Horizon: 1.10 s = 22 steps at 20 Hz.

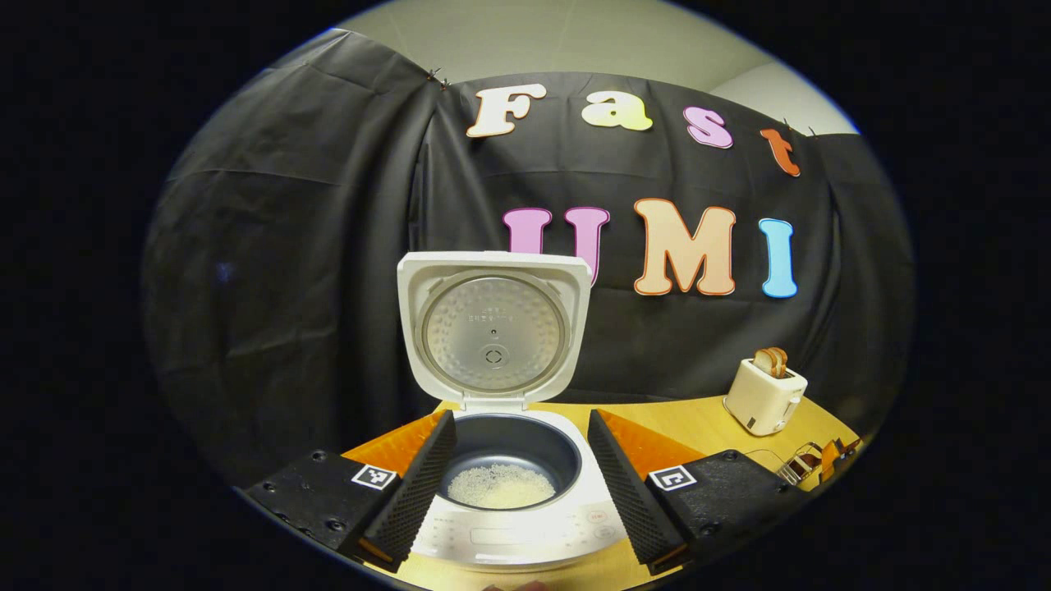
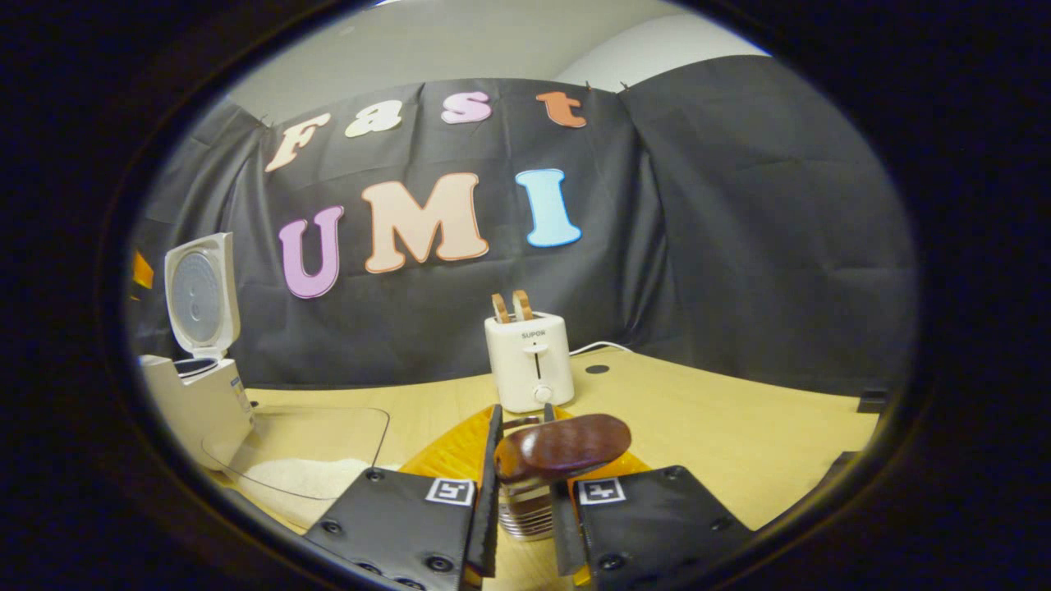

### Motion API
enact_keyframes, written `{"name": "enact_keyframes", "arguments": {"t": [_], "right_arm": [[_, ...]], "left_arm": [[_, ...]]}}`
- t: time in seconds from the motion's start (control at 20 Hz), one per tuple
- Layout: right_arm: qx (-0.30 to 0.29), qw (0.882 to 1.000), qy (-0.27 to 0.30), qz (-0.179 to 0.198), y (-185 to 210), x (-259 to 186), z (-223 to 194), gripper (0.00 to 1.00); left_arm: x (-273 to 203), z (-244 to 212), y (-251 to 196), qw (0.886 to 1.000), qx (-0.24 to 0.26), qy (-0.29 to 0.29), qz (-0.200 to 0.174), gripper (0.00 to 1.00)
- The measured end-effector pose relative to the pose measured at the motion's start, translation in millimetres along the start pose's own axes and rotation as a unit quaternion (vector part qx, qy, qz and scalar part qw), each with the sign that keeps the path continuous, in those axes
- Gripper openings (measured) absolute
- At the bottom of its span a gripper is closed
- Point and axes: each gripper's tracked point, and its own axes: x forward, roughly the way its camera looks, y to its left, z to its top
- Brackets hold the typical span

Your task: Close the left gripper, press the button to open the rice cooker; take a wooden spoon from the chopstick holder with the right hand, scoop a spoonful of rice and pour it into the rice cooker, then put the wooden spoon back into the chopstick holder.

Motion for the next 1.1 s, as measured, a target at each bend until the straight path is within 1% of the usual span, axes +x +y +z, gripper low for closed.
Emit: {"name": "enact_keyframes", "arguments": {"t": [0.1,0.25,0.3,0.4,0.45,0.5,0.55,0.6,0.75,1.1], "right_arm": [[-0.004,1.000,-0.001,0.006,0.3,4.0,8.3,0.31],[-0.002,1.000,0.013,0.017,2.3,12.3,15.1,0.30],[-0.003,1.000,0.020,0.024,4.2,21.7,12.9,0.29],[-0.001,0.999,0.029,0.018,0.4,31.8,16.5,0.29],[0.003,0.999,0.035,0.013,-2.0,36.8,17.2,0.28],[0.002,0.999,0.041,0.015,-0.9,41.0,16.7,0.26],[0.000,0.999,0.050,0.018,-0.1,45.3,15.8,0.23],[-0.001,0.998,0.055,0.023,1.0,47.7,18.5,0.24],[-0.007,0.998,0.059,0.037,6.5,54.5,34.5,0.23],[-0.045,0.996,0.065,0.051,24.5,55.4,79.3,0.22]], "left_arm": [[-0.7,-1.2,-1.9,1.000,-0.001,0.002,-0.002,0.95],[-1.5,-4.2,-5.6,1.000,-0.003,0.004,-0.003,0.95],[-2.4,-4.4,-6.4,1.000,-0.002,0.004,-0.003,0.95],[-1.3,-5.7,-6.5,1.000,-0.002,0.008,-0.001,0.95],[-1.0,-7.1,-7.5,1.000,-0.003,0.010,-0.001,0.93],[-0.9,-7.8,-9.5,1.000,-0.003,0.011,-0.001,0.95],[-1.4,-9.6,-9.6,1.000,-0.002,0.012,0.000,0.95],[-1.5,-10.6,-10.2,1.000,-0.001,0.013,0.000,0.95],[-0.6,-13.8,-12.9,1.000,0.005,0.017,0.000,0.95],[2.1,-16.3,-10.4,1.000,0.004,0.023,-0.004,0.95]]}}
